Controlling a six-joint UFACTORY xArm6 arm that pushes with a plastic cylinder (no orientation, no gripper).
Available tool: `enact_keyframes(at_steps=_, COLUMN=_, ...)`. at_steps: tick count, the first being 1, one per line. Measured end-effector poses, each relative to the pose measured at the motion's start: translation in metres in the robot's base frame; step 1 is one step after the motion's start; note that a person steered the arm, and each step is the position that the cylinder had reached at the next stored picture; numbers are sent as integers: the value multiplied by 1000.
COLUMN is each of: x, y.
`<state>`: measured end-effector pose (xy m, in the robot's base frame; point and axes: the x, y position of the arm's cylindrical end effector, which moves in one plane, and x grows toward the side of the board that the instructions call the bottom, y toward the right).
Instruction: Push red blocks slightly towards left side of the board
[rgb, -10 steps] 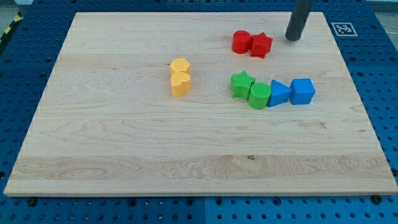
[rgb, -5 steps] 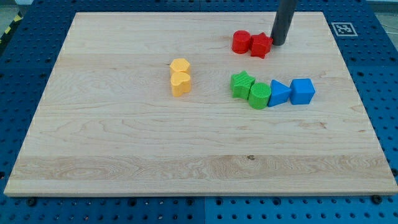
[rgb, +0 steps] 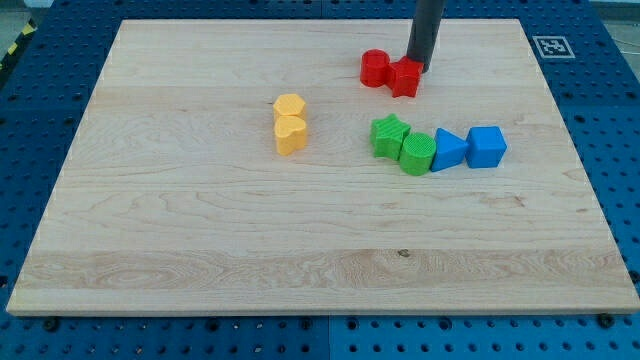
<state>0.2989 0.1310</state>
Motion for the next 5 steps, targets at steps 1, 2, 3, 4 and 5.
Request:
enact_keyframes(at_steps=1, x=1, y=3)
enact_keyframes(at_steps=2, x=2, y=-4)
enact_keyframes(at_steps=3, x=2, y=-6)
enact_keyframes(at_steps=4, x=4, y=-6)
enact_keyframes(at_steps=5, x=5, y=-6)
